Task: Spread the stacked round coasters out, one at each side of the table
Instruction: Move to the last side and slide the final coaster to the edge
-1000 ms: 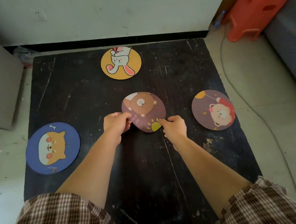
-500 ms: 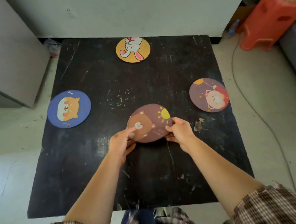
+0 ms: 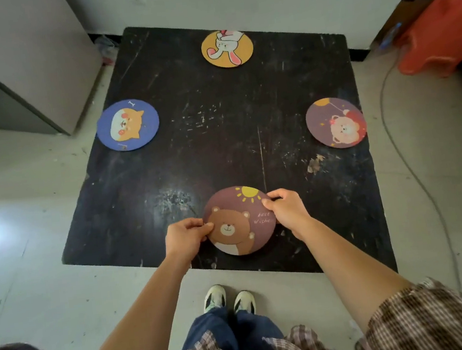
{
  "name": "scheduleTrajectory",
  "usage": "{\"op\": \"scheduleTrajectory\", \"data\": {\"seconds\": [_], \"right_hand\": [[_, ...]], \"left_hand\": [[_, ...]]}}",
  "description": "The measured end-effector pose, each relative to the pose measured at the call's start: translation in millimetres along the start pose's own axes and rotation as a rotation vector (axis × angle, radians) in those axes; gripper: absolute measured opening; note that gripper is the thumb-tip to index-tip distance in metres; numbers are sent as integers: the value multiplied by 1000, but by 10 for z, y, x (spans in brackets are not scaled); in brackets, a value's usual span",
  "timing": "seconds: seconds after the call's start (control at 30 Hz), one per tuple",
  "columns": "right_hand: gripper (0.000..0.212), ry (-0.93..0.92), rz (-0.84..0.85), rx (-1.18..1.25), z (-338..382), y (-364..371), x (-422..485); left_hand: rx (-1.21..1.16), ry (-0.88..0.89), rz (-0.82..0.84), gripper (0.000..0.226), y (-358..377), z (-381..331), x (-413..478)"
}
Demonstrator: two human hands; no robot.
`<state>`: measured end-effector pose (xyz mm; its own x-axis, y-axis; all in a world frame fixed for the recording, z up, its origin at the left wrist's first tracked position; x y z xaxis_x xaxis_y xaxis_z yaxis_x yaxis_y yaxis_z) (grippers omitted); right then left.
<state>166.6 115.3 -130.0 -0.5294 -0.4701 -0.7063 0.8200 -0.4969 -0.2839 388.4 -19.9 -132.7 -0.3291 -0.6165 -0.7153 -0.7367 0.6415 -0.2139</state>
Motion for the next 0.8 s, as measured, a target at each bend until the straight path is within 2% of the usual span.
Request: {"op": "scheduleTrajectory", "data": {"seconds": [0.23, 0.47, 0.8], "right_hand": [[37, 15, -61, -11, -104, 182, -140], [37, -47, -131, -144, -161, 185, -286], [35, -53, -181, -163, -178, 218, -350]], "left_hand": [[102, -19, -52, 15, -130, 229, -92], [148, 3, -73, 12, -156, 284, -137], [221, 30, -68, 15, -163, 255, -153]]}}
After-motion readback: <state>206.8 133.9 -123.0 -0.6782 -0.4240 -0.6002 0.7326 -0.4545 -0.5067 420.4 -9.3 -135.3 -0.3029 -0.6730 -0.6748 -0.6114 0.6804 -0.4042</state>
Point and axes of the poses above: each hand's wrist, its own x-axis towards the middle knuckle, its own y-axis out of the palm, z = x × y, the point moved 7 cm from there along x, towards the middle knuckle, and after that the axes turned 7 degrees about z, right-handed, at the moved point
